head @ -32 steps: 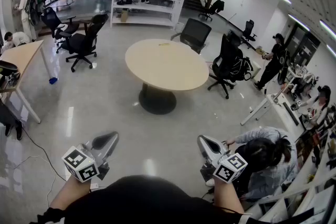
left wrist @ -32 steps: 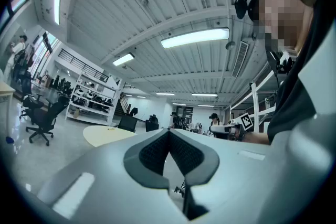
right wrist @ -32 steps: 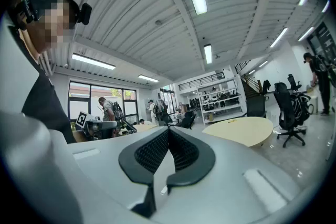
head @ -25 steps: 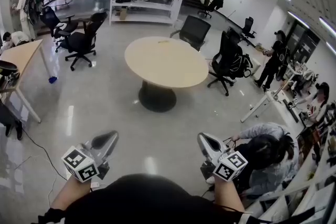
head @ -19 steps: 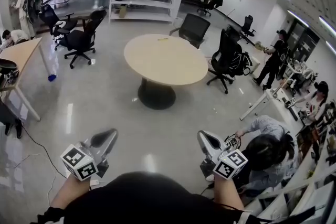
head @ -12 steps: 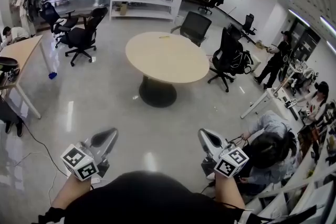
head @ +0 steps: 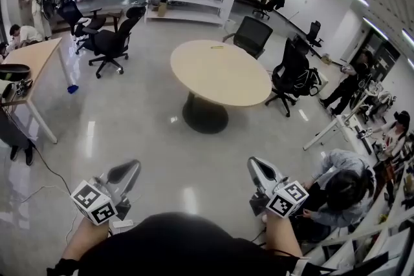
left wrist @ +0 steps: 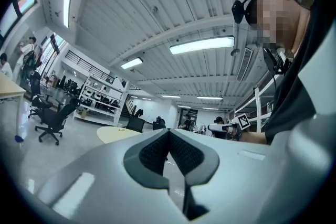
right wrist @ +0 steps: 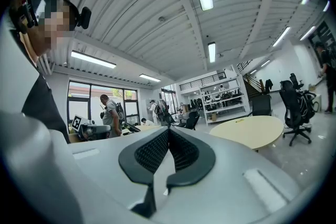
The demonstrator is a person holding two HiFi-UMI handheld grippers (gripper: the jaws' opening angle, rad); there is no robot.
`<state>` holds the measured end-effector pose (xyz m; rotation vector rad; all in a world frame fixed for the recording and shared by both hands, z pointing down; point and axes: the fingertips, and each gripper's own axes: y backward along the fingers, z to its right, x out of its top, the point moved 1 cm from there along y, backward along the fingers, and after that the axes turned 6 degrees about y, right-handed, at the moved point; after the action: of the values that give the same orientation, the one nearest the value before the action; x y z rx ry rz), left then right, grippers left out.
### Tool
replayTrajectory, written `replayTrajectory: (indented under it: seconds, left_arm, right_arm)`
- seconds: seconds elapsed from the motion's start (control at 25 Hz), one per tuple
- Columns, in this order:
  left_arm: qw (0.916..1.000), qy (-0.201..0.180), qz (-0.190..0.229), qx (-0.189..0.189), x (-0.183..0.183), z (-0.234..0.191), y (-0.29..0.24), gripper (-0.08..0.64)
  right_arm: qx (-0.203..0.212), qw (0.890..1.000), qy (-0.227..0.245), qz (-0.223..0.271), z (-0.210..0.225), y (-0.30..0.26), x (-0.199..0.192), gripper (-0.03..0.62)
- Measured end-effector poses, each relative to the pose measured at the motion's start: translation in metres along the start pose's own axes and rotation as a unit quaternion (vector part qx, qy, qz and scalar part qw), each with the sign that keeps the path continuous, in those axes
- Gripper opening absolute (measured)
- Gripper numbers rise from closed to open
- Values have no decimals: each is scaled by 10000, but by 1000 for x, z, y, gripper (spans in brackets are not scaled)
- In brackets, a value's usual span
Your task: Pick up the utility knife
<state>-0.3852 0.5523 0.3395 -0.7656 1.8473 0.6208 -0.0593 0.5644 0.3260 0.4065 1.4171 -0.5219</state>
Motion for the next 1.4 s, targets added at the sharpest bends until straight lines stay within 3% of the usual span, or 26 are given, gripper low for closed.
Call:
replayTrajectory:
  seconds: [0.28, 0.52, 0.76, 1.04, 1.24, 1.4]
  left_arm:
    - [9999, 140, -90, 25, 8, -51, 7, 0]
    - [9996, 158, -197, -111, 0, -59, -42, 0]
    - [9997, -74, -209, 90, -15, -61, -123, -1]
    - [9995, -140, -263, 133, -23, -13, -269, -1]
    - [9990, -108, -421, -37, -39, 12, -352, 0]
    - [9985, -79, -541, -3, -45, 8, -391, 0]
  right_arm:
    - [-35, 9997, -131, -187, -16, -42, -15, 15]
    - [-133, 9996, -209, -132, 31, -55, -15, 15]
    - [111, 9995, -294, 28, 124, -69, -20, 15]
    - [435, 9989, -142, 9, 257, -70, 1, 15]
    - [335, 9991, -269, 28, 340, -59, 3, 15]
    - [301, 9989, -348, 6, 379, -59, 1, 15]
